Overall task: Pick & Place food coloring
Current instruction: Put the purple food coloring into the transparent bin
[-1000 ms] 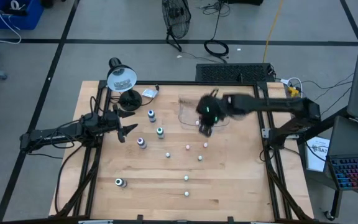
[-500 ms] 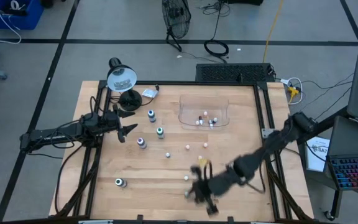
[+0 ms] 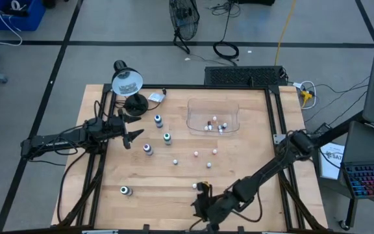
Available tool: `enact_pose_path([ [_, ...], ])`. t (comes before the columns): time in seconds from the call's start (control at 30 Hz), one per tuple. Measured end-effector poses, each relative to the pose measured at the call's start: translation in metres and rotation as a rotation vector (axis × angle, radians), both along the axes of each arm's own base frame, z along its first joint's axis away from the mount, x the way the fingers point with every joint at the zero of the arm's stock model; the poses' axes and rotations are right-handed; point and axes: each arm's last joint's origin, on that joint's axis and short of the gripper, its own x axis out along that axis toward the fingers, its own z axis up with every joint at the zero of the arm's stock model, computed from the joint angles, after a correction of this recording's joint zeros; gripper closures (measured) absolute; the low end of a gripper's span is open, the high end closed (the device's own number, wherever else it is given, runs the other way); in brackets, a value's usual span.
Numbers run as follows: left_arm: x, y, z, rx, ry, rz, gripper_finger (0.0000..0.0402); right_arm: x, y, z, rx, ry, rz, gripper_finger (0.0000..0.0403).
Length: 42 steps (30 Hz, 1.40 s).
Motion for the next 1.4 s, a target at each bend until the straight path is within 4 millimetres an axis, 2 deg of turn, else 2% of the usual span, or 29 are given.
enact_pose_path([
  [0.07, 0.000, 0.000, 0.000, 0.000, 0.000, 0.000, 0.0105, 0.001, -0.004, -0.002, -0.016, 0.015, -0.014, 0.0215],
  [0.17, 0.000, 0.000, 0.000, 0.000, 0.000, 0.000, 0.0105, 0.000, -0.008, -0.004, -0.042, 0.045, -0.045, 0.0202],
  [0.27, 0.000, 0.000, 0.000, 0.000, 0.000, 0.000, 0.0105, 0.001, -0.012, -0.013, -0.044, 0.105, -0.079, 0.0206],
  [0.5, 0.000, 0.000, 0.000, 0.000, 0.000, 0.000, 0.0105, 0.006, -0.009, -0.037, -0.004, 0.193, -0.034, 0.0227],
  [1.07, 0.000, 0.000, 0.000, 0.000, 0.000, 0.000, 0.0105, 0.011, -0.020, -0.041, -0.026, 0.215, -0.053, 0.0232],
  [1.3, 0.000, 0.000, 0.000, 0.000, 0.000, 0.000, 0.0105, 0.020, -0.020, -0.069, -0.002, 0.264, -0.016, 0.0232],
  [1.4, 0.000, 0.000, 0.000, 0.000, 0.000, -0.001, 0.0105, 0.021, -0.021, -0.071, 0.004, 0.272, -0.016, 0.0232],
])
